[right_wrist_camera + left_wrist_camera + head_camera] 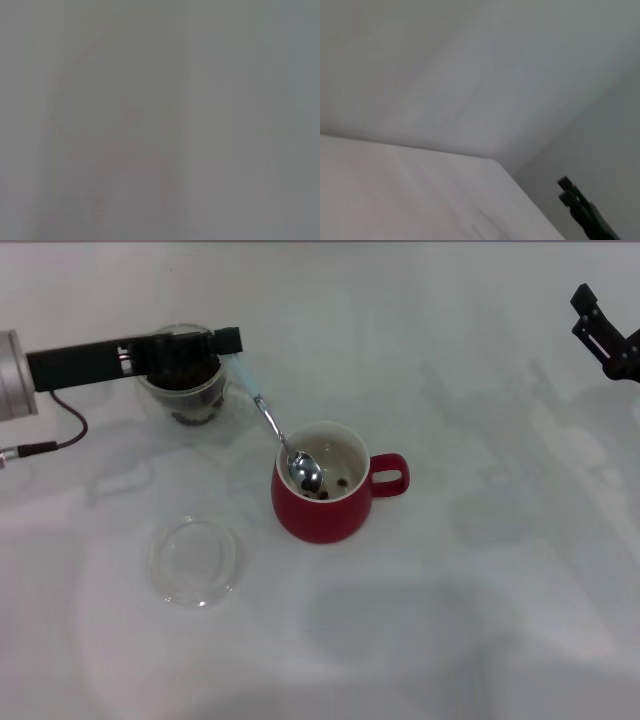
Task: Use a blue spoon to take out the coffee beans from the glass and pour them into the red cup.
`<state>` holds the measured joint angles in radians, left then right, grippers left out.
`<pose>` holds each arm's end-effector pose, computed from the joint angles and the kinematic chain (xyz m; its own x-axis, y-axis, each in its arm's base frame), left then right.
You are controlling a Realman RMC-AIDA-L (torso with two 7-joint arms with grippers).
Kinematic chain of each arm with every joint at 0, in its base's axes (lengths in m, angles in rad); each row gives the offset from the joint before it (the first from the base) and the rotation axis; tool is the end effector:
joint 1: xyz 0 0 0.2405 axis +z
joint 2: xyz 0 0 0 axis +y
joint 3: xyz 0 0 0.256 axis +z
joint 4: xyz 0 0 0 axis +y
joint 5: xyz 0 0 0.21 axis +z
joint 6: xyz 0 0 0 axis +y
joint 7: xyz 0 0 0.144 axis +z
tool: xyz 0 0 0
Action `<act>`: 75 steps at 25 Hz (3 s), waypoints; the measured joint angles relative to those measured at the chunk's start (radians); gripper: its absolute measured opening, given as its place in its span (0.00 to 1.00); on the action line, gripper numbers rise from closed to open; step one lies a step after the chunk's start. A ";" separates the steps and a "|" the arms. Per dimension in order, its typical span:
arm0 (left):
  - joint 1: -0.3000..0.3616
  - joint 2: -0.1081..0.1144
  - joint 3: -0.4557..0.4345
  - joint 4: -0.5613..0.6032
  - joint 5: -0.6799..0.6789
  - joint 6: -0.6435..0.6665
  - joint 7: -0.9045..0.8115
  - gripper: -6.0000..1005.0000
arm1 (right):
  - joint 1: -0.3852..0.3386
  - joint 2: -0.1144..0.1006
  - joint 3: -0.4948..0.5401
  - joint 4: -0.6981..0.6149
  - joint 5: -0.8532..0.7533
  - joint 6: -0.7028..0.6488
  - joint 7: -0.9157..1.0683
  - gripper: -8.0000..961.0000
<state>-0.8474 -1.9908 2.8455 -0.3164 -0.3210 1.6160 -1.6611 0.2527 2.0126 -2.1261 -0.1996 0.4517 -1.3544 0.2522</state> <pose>-0.2366 0.3628 -0.0060 0.4565 0.7081 0.5387 0.7458 -0.6347 0.2023 0.3483 0.2741 0.0061 0.7078 0.1085 -0.6980 -0.6553 -0.2682 -0.7062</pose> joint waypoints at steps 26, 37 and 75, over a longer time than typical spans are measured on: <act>0.325 0.009 -0.002 -0.002 -0.469 0.209 0.019 0.13 | 0.010 0.000 -0.002 -0.007 -0.003 0.000 0.001 0.91; 0.538 -0.009 -0.002 0.005 -0.437 0.177 -0.021 0.13 | 0.028 0.000 0.006 -0.007 -0.001 0.004 -0.004 0.91; 0.472 -0.078 -0.011 0.011 -0.333 -0.097 0.310 0.39 | 0.023 0.000 0.008 0.001 0.000 -0.002 -0.001 0.91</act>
<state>-0.3754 -2.0686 2.8340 -0.3051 -0.6543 1.5188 -1.3513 0.2758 2.0126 -2.1186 -0.1988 0.4520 -1.3562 0.2516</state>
